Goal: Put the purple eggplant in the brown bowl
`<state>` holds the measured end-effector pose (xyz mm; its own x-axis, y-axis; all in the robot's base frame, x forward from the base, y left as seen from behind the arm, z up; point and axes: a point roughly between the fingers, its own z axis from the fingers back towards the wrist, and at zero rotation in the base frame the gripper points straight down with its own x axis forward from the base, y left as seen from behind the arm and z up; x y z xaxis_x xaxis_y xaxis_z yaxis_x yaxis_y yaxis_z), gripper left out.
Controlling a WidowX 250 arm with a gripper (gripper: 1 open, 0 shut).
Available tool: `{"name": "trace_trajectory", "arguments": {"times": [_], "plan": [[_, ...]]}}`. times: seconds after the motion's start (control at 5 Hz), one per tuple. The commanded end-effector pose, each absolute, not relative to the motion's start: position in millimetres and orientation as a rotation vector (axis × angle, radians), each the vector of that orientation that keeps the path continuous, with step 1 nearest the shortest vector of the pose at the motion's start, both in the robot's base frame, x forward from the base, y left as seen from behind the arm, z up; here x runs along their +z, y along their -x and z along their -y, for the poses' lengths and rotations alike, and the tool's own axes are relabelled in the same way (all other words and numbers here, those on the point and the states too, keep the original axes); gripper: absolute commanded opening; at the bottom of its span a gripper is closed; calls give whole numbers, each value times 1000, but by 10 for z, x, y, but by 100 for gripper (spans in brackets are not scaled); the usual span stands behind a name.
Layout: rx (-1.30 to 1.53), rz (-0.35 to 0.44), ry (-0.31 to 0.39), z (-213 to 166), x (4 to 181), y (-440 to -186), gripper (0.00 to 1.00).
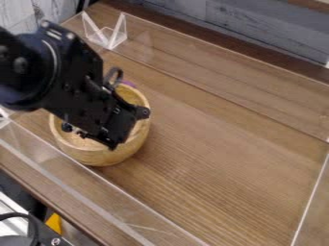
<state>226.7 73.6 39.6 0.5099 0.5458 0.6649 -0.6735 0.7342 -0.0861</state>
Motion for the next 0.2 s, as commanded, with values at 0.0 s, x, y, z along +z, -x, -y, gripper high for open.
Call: {"name": "trace_trajectory", "arguments": {"times": [0.0], "plan": [[733,755,-206,-743,435,-2335,100]]}}
